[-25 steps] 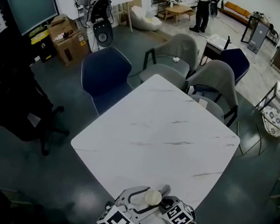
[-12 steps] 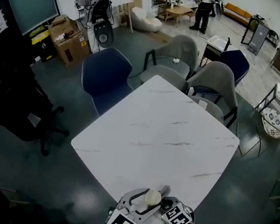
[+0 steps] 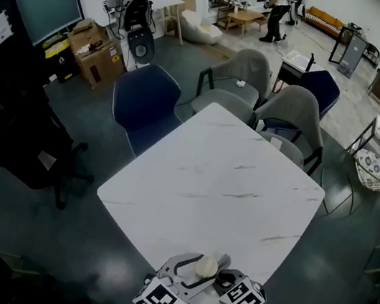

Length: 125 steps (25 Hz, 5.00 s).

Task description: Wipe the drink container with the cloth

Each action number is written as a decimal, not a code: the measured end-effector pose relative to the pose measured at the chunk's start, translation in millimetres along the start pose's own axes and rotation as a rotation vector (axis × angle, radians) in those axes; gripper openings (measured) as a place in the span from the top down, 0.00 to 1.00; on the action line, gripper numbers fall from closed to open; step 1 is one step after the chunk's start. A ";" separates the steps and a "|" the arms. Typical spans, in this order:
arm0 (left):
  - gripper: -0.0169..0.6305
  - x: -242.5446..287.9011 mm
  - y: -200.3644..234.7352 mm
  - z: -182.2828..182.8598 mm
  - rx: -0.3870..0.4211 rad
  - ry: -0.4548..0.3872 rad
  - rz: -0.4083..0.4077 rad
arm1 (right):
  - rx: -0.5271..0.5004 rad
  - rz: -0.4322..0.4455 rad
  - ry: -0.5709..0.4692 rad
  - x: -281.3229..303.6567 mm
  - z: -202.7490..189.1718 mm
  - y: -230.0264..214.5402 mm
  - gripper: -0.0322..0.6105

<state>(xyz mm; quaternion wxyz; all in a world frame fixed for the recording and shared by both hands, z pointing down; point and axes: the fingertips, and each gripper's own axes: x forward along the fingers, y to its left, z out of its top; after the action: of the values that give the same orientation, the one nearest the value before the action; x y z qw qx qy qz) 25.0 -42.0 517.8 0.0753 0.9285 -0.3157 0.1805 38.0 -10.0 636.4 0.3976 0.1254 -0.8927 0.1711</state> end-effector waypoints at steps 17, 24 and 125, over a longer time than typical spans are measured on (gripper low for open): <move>0.56 -4.0 -1.5 -11.9 0.076 0.049 -0.183 | -0.120 0.040 -0.057 -58.8 50.3 11.3 0.88; 0.56 -3.8 -0.8 -14.0 0.133 0.060 -0.246 | -0.176 0.015 -0.033 -66.3 56.5 6.2 0.88; 0.57 -11.7 5.5 -13.9 0.233 0.103 -0.434 | -0.258 0.017 0.013 -62.5 71.7 4.9 0.88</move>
<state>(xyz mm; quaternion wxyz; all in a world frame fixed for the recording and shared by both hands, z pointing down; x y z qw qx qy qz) 9.1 -36.3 526.4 0.0206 0.9665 -0.0818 0.2425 29.2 -29.1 543.6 0.4146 0.0643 -0.9058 0.0589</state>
